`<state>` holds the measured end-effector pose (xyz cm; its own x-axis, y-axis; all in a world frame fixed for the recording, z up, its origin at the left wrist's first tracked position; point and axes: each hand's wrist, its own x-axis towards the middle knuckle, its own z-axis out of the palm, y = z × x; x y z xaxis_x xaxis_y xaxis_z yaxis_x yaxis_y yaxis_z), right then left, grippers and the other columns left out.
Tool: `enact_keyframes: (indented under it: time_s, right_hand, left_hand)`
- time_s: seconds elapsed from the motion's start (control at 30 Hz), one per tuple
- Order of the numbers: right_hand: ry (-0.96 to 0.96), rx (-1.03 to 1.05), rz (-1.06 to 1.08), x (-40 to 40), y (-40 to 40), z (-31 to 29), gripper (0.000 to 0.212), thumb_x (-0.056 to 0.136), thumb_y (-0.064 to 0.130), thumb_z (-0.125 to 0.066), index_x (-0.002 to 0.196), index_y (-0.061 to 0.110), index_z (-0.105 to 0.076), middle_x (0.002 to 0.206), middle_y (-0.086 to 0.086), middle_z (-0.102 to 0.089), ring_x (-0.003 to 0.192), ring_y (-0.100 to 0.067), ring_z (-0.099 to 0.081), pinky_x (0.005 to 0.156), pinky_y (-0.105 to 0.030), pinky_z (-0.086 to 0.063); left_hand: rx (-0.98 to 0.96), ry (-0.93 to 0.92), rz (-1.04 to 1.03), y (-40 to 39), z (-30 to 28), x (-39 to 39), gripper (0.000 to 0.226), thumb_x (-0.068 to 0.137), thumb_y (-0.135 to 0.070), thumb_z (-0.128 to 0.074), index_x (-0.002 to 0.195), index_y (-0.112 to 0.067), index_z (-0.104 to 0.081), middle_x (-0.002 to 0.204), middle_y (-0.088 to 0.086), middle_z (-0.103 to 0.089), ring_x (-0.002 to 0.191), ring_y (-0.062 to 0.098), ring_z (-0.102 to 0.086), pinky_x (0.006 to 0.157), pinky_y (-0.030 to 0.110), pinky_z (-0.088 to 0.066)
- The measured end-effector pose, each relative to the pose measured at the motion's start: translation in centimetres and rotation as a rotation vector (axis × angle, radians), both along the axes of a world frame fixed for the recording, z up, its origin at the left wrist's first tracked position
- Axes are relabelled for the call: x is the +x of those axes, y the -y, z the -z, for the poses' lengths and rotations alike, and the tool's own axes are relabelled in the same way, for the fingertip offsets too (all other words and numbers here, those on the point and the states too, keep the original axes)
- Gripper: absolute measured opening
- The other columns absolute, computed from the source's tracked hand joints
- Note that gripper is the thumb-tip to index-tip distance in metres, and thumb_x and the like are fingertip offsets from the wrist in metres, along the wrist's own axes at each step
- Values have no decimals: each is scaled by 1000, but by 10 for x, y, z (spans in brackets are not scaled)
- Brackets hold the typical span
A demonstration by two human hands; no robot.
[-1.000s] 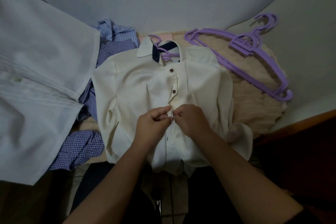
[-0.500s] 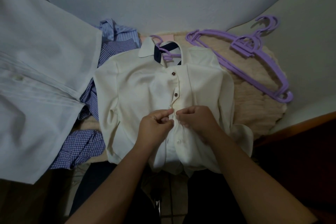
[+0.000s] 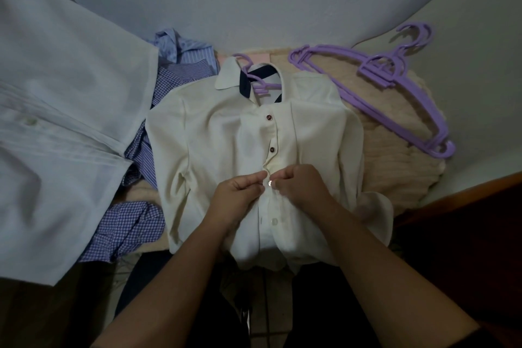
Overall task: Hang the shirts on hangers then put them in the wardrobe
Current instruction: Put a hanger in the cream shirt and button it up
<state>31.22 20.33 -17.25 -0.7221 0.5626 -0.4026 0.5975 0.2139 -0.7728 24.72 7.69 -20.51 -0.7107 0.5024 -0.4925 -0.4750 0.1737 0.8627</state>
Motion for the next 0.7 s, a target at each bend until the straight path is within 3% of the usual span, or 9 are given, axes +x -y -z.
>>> enact_keyframes:
  time_s: [0.17,0.3,0.43,0.5,0.63,0.7]
  right_hand:
    - [0,23,57,0,4,1,13,82,15,-69,91,9,-75,83,-5,-70,75,-10,-59,73,-19,-44]
    - [-25,20,95,0,5,4,11,80,15,-72,89,9,-75,80,-5,-70,75,-12,-61,75,-22,-48]
    - [-71,-68,58,7,2,4,15,83,11,-68,97,6,-73,75,-1,-66,64,-4,-60,61,-5,-45]
    - [-95,-115,43,10,0,5,15,84,10,-66,98,6,-73,72,3,-66,61,2,-58,60,-6,-43]
    - [-132,-149,24,11,-1,4,3,82,18,-70,80,17,-72,61,6,-64,48,7,-53,61,-13,-41]
    - [-116,-110,29,8,0,6,12,80,21,-73,69,24,-69,56,7,-62,46,6,-52,60,-14,-43]
  left_hand:
    - [54,91,-22,-1,-2,-3,22,89,3,-57,95,-8,-74,91,17,-74,85,24,-70,82,28,-57]
    - [56,93,-2,-1,-2,-4,18,85,3,-63,96,-6,-74,91,18,-74,85,23,-71,79,25,-58]
    - [62,83,7,-1,-2,-4,17,81,2,-69,93,-9,-75,89,13,-75,83,18,-71,76,22,-57]
    - [47,52,10,-1,-2,-4,19,80,2,-71,93,-10,-75,90,11,-75,85,17,-71,78,22,-56]
    - [54,-4,5,-3,-4,0,21,80,4,-71,98,-6,-72,88,10,-75,79,12,-71,71,18,-55]
    - [53,-43,17,-3,-4,1,23,80,6,-69,97,-9,-71,86,8,-74,76,11,-71,70,17,-55]
